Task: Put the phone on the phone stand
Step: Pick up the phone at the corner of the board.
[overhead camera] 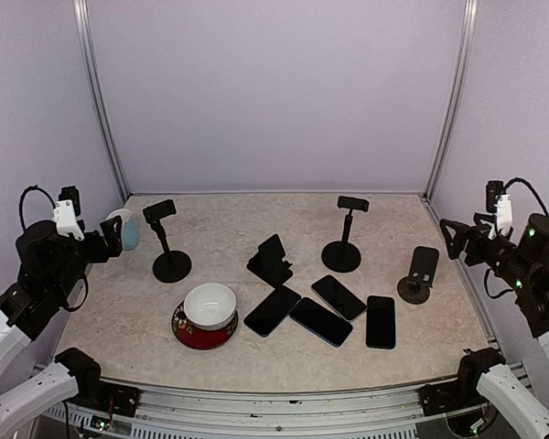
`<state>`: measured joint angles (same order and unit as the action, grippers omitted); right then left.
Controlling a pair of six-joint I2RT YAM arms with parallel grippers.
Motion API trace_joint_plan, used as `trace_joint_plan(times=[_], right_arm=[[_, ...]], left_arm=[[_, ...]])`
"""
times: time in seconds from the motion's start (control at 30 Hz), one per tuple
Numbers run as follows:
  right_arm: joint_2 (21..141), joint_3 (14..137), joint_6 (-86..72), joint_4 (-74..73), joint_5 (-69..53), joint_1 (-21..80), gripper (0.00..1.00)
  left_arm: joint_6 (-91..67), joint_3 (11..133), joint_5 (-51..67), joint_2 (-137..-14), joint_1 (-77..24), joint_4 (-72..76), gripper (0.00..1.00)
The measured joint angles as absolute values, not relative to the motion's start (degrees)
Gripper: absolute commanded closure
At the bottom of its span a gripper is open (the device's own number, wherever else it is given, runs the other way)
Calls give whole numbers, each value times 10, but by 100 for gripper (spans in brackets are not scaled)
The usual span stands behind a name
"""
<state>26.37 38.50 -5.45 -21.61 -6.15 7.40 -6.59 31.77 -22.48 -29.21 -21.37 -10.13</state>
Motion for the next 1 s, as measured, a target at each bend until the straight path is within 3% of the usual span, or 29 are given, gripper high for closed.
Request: trace_joint_plan(times=[0.2, 0.5, 1.0], right_arm=[[232, 383, -69, -200, -44, 76, 0], [219, 373, -111, -203, -117, 77, 0], [400, 369, -145, -167, -183, 99, 0]], left_arm=[[-71, 320, -218, -290, -226, -106, 1], [-77, 320, -195, -304, -241, -126, 1], [-81, 320, -218, -309, -255, -138, 1]])
